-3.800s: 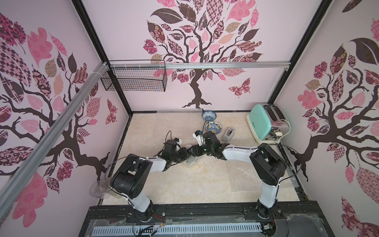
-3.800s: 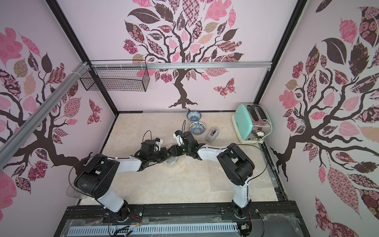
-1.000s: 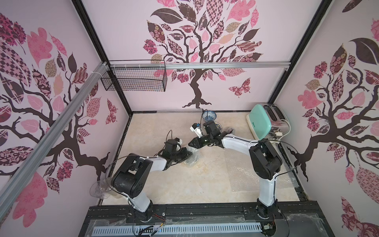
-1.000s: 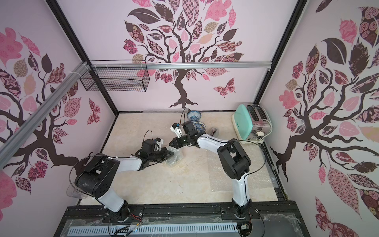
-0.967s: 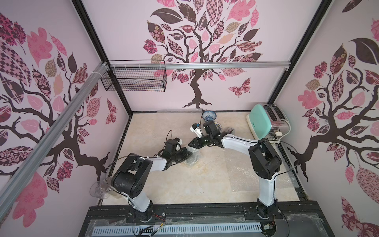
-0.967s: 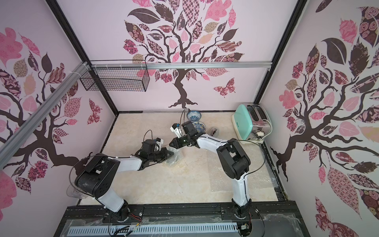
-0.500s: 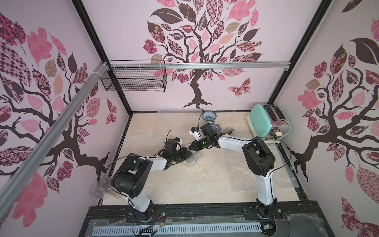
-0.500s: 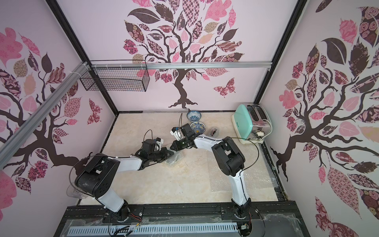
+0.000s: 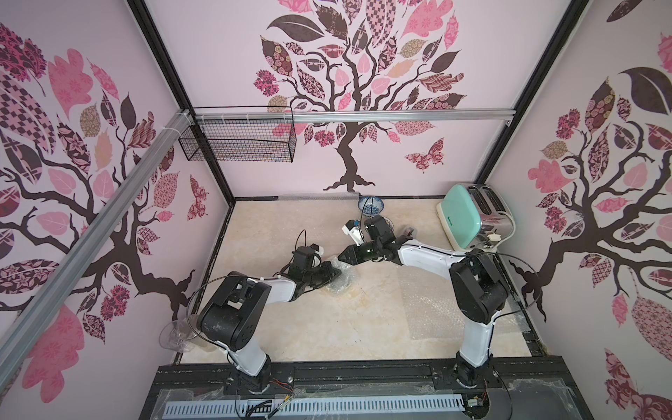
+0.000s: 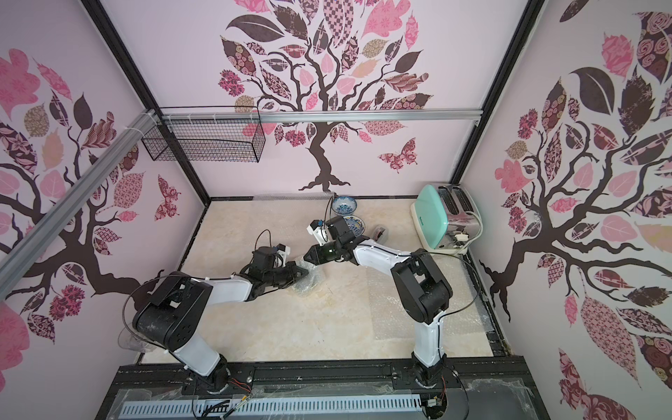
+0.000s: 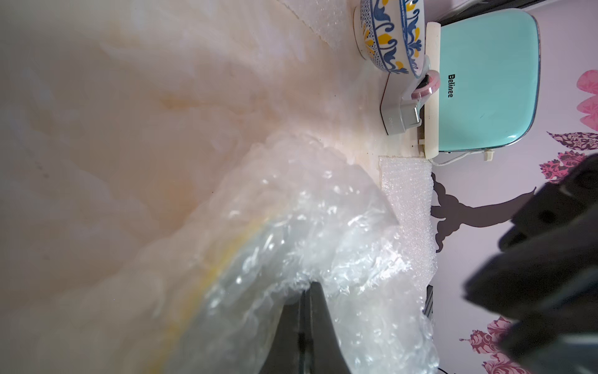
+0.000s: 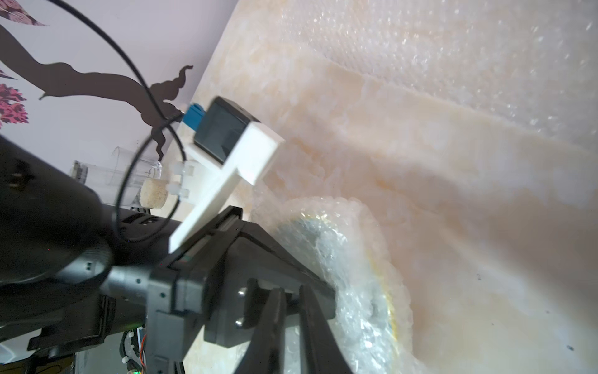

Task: Wrap bowls in bubble wrap
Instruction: Stick the tape on the bubble wrap.

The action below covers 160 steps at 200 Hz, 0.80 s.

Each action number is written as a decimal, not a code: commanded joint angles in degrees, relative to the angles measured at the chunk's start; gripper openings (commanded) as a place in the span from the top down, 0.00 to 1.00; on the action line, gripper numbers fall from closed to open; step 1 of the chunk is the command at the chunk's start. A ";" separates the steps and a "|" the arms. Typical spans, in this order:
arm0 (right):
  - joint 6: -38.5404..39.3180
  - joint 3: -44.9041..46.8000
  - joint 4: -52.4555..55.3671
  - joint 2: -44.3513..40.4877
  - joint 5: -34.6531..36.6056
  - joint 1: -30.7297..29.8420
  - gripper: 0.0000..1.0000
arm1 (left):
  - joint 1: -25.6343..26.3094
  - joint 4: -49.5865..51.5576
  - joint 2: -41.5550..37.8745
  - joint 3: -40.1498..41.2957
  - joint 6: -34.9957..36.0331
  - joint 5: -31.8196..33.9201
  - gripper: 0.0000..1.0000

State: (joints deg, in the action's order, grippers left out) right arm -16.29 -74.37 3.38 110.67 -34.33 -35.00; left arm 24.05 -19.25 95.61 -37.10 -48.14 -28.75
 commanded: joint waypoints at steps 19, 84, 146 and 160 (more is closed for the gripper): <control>0.49 -1.95 3.98 4.56 0.57 0.05 0.86 | 0.46 4.74 -0.29 -0.06 1.38 1.10 1.00; 0.67 -2.82 4.56 4.56 5.68 0.09 0.87 | 0.56 5.82 -1.83 -0.04 1.73 1.56 1.00; -1.83 5.48 -2.14 -12.16 8.60 0.06 0.64 | 0.62 23.29 -18.03 -3.67 5.83 8.65 0.63; -2.58 7.65 -3.40 -14.38 9.32 0.03 0.63 | 0.64 29.99 -22.58 -4.46 6.34 12.73 0.52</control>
State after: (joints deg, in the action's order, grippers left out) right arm -17.65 -69.14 3.14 100.47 -28.14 -35.11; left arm 24.47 -1.48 79.81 -39.16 -44.38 -22.85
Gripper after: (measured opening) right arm 0.364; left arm 0.406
